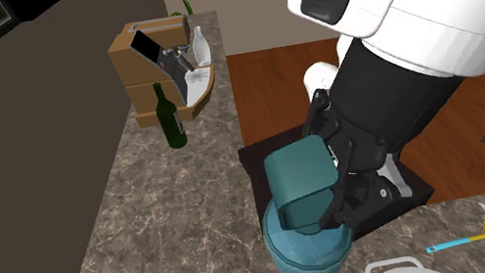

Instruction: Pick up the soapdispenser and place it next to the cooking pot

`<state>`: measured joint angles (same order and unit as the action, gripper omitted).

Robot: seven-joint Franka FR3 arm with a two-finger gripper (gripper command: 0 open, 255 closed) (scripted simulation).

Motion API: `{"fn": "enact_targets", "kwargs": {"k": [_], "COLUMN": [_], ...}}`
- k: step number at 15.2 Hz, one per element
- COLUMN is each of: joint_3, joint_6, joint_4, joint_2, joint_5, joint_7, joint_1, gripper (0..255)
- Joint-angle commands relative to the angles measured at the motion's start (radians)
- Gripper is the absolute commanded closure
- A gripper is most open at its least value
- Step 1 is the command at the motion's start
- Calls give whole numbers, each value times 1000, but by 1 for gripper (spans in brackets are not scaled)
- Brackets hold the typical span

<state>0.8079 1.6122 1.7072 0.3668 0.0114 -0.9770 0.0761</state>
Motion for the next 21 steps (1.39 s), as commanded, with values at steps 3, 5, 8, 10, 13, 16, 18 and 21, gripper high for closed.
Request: {"fn": "enact_targets", "kwargs": {"k": [3, 5, 8, 10, 13, 16, 18, 21], "joint_3": [1, -2, -4, -4, -3, 0, 3, 9], "joint_6": [50, 77, 116, 143, 182, 220, 246, 285], "joint_4": [59, 94, 145, 177, 224, 269, 298, 339], "joint_2": [12, 23, 36, 44, 53, 60, 63, 66], "joint_5": [8, 15, 23, 28, 34, 39, 42, 45], "joint_7": [-6, -6, -7, -8, -11, -15, -18, -24], "joint_1": [-7, -12, -19, -23, -29, -33, -36, -39], "gripper": [255, 255, 255, 255, 255, 255, 255, 255]}}
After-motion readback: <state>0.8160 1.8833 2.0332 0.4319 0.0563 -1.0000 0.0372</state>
